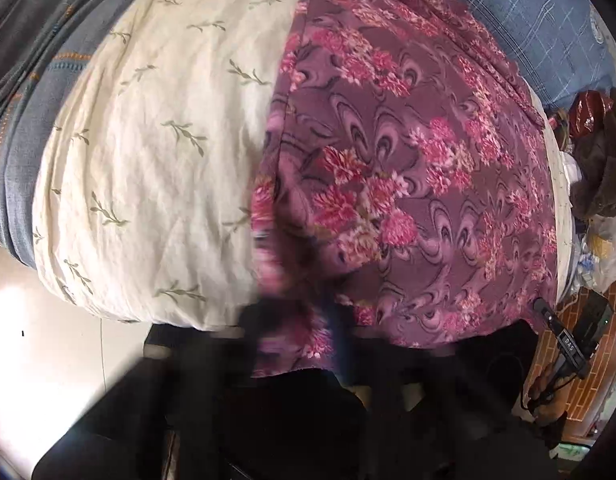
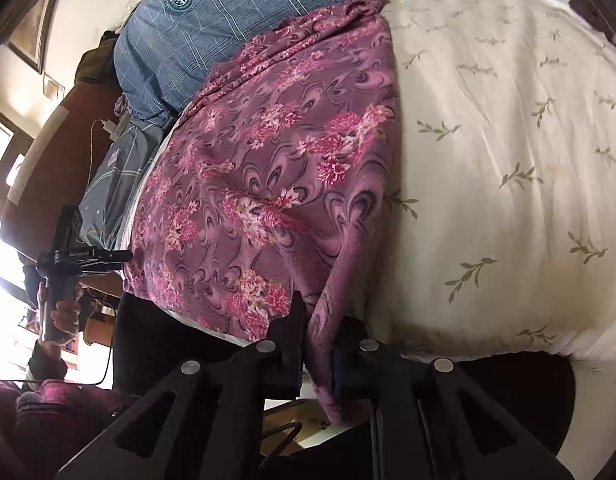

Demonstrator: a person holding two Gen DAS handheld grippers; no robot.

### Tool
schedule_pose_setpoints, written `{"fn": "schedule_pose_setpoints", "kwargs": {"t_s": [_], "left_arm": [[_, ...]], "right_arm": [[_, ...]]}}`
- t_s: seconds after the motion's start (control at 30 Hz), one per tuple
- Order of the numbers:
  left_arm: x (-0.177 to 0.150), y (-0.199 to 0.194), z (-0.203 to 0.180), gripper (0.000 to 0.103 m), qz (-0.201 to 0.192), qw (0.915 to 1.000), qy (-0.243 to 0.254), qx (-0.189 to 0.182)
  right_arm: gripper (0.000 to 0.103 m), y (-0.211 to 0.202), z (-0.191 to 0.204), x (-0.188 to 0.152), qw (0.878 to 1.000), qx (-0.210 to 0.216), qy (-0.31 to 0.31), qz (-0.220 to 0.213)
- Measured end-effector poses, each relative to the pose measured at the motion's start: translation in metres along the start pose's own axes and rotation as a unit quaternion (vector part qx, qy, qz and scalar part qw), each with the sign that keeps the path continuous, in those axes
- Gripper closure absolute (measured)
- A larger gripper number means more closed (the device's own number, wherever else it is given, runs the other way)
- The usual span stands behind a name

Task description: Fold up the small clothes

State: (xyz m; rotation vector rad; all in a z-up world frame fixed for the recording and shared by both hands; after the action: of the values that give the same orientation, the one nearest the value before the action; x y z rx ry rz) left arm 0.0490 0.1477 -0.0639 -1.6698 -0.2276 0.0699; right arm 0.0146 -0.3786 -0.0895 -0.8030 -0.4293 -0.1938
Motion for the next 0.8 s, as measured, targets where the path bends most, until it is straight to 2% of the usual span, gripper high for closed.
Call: {"fn": "schedule_pose_setpoints", "kwargs": {"t_s": [0.1,0.17,0.27,0.37,0.5,0.63,0.73,0.8], "left_arm": [[0.000,-0.008,0.001,0.099,-0.009,0.9996,-0.013,-0.022],[0.005,-0.021,0.006,0.099,-0.018,0.9969,-0.030,-0.071],[0.021,-0.049,0.009,0.099,-0.052,0.9876,-0.052,-0.139],[0.046,-0.063,0.007,0.099,-0.075,0.9791,-0.071,-0.176],[0.079,-0.069,0.011,0.099,-0.104,0.9738,-0.097,-0.178],[0.123,-0.068,0.020,0.099,-0.118,0.9663,-0.130,-0.188],[0.164,-0.067,0.018,0.099,-0.144,0.9632,-0.144,-0.176],[0.203,-0.064,0.018,0.099,-0.155,0.9611,-0.159,-0.164]], "right_arm": [[0.097,-0.010,0.005,0.006,0.999,0.036,0.012,-0.028],[0.098,-0.020,0.008,0.011,0.996,0.064,0.021,-0.057],[0.098,-0.035,0.007,0.026,0.990,0.098,0.037,-0.097],[0.098,-0.042,0.005,0.045,0.984,0.118,0.049,-0.126],[0.098,-0.046,0.002,0.083,0.976,0.136,0.056,-0.161],[0.098,-0.045,-0.008,0.131,0.972,0.135,0.058,-0.186],[0.098,-0.037,-0.018,0.171,0.967,0.135,0.066,-0.207],[0.098,-0.026,-0.029,0.200,0.962,0.138,0.080,-0.220]]}}
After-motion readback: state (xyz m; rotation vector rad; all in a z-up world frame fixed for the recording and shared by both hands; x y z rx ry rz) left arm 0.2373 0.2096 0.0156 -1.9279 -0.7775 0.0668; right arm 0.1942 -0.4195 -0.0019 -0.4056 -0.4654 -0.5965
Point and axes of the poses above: each gripper's, at about its wrist camera, not at the fingertips, and y roughly the way its jaws point, z to its left, x to its top, the point moved 2 cm from there along y, roughly the way its jaws point, and after that the axes turned 11 degrees about x, right-handed, at the moved point
